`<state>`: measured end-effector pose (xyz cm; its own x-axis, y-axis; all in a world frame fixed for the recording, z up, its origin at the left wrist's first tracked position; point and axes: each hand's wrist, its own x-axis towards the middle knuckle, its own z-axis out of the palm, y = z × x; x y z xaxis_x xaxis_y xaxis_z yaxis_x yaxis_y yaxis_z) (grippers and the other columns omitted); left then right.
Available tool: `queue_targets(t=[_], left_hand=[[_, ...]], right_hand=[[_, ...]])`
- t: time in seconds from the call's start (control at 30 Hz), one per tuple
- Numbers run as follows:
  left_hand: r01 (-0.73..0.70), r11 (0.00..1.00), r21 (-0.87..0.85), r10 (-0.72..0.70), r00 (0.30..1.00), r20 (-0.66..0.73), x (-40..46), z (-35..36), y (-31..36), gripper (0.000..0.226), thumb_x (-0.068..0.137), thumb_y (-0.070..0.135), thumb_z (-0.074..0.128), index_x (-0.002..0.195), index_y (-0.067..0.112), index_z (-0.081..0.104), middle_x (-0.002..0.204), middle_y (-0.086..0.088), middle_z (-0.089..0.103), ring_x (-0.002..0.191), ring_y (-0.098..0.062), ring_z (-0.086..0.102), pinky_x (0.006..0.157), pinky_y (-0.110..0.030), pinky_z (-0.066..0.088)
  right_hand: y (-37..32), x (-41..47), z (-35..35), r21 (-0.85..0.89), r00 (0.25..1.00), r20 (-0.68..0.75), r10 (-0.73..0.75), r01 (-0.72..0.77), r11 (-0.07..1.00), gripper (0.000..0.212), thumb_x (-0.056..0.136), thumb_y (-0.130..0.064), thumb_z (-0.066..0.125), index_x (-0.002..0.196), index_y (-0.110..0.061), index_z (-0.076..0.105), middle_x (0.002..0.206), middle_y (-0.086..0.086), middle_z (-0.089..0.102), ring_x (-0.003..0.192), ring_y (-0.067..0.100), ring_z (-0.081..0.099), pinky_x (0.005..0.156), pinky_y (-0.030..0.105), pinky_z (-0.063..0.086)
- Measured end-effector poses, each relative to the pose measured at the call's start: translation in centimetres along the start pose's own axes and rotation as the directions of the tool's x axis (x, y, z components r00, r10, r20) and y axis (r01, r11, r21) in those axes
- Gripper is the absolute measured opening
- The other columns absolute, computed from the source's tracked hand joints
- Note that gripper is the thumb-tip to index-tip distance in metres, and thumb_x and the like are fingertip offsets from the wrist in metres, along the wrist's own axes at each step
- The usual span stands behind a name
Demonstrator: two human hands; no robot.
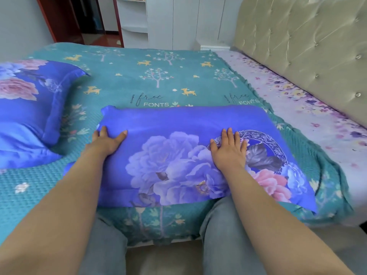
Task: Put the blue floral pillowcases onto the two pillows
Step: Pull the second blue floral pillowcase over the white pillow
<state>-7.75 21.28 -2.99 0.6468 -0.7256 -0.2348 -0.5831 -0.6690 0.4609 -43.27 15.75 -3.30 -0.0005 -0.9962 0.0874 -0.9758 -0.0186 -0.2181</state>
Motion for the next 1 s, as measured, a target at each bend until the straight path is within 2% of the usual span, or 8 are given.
queue_targets(t=[0.13,0.23,0.33,0.47,0.63,0.8,0.9,1.0], left_hand=[[0.104,0.938,-0.332,-0.111,0.994,-0.004,-1.1,-0.5,-2.5,0.111,0.066,0.079,0.055,0.141,0.001,0.035,0.146,-0.019,0.038,0.132,-0.035,0.040,0.112,-0.043,0.029],[0.110,0.903,-0.415,-0.103,0.994,0.037,-2.1,-1.0,-2.6,0.101,0.073,0.071,0.057,0.141,-0.001,0.037,0.147,-0.017,0.038,0.132,-0.033,0.040,0.112,-0.041,0.028],[0.083,0.859,-0.505,-0.088,0.996,0.013,-2.8,-1.3,-2.8,0.097,0.076,0.067,0.060,0.140,-0.002,0.037,0.146,-0.017,0.039,0.132,-0.032,0.041,0.112,-0.039,0.029],[0.053,0.777,-0.627,-0.058,0.998,0.013,-4.0,-1.6,-1.8,0.089,0.073,0.064,0.066,0.133,0.000,0.048,0.135,-0.015,0.051,0.120,-0.030,0.052,0.103,-0.037,0.039],[-0.032,0.697,-0.716,-0.020,0.998,-0.064,-5.2,-2.2,-0.8,0.064,0.079,0.052,0.067,0.117,0.002,0.060,0.112,-0.010,0.063,0.098,-0.026,0.061,0.086,-0.033,0.047],[-0.249,0.593,-0.766,0.010,0.953,-0.302,-7.6,-3.1,1.1,0.028,0.089,0.026,0.059,0.103,0.003,0.064,0.098,-0.013,0.066,0.083,-0.017,0.057,0.075,-0.029,0.046],[-0.396,0.531,-0.749,-0.051,0.867,-0.495,-7.6,-4.7,0.5,0.017,0.090,0.020,0.055,0.098,0.007,0.062,0.097,-0.010,0.066,0.088,-0.014,0.057,0.086,-0.031,0.048],[-0.446,0.536,-0.717,-0.117,0.801,-0.587,-6.3,-6.0,-0.7,0.034,0.093,0.025,0.050,0.121,0.007,0.055,0.120,-0.008,0.063,0.111,-0.019,0.057,0.094,-0.027,0.041]], right_hand=[[-3.4,-2.0,-3.1,0.101,0.970,0.213,0.117,-0.141,0.985,0.038,0.095,-0.026,0.036,0.123,-0.009,0.055,0.129,0.013,0.056,0.120,0.028,0.052,0.103,0.039,0.040],[-5.7,-6.0,-2.6,0.407,0.800,0.599,0.000,-0.305,0.861,0.055,0.093,-0.056,0.035,0.084,-0.008,0.061,0.076,0.013,0.069,0.063,0.027,0.066,0.071,0.035,0.057],[-6.2,-8.4,-0.4,0.441,0.479,0.867,-0.138,-0.607,0.661,0.106,0.076,-0.084,0.028,0.121,0.009,0.050,0.119,0.024,0.059,0.084,0.032,0.064,0.069,0.034,0.054],[-8.3,-8.5,-0.3,0.688,0.716,0.693,-0.083,-0.624,0.371,0.089,0.070,-0.084,0.041,0.119,-0.012,0.056,0.102,0.012,0.065,0.086,0.027,0.067,0.073,0.035,0.057],[-12.4,-7.1,-1.7,0.683,0.700,0.708,-0.095,-0.713,-0.160,0.050,0.078,-0.061,0.063,0.106,-0.020,0.059,0.096,0.007,0.061,0.078,0.024,0.060,0.065,0.036,0.051],[-17.5,-3.7,-4.2,0.896,0.880,0.255,0.401,-0.372,0.245,0.059,0.080,-0.018,0.067,0.128,0.007,0.045,0.128,0.020,0.054,0.114,0.031,0.056,0.091,0.033,0.044],[-20.5,-1.8,-6.8,0.901,0.975,-0.074,0.211,-0.025,0.433,0.047,0.080,-0.008,0.061,0.122,0.009,0.046,0.125,0.022,0.053,0.115,0.031,0.053,0.096,0.030,0.038],[-23.0,0.6,-7.4,0.807,0.977,-0.173,-0.127,0.214,0.550,0.042,0.079,-0.012,0.066,0.111,0.012,0.052,0.115,0.023,0.057,0.107,0.029,0.056,0.095,0.034,0.043]])
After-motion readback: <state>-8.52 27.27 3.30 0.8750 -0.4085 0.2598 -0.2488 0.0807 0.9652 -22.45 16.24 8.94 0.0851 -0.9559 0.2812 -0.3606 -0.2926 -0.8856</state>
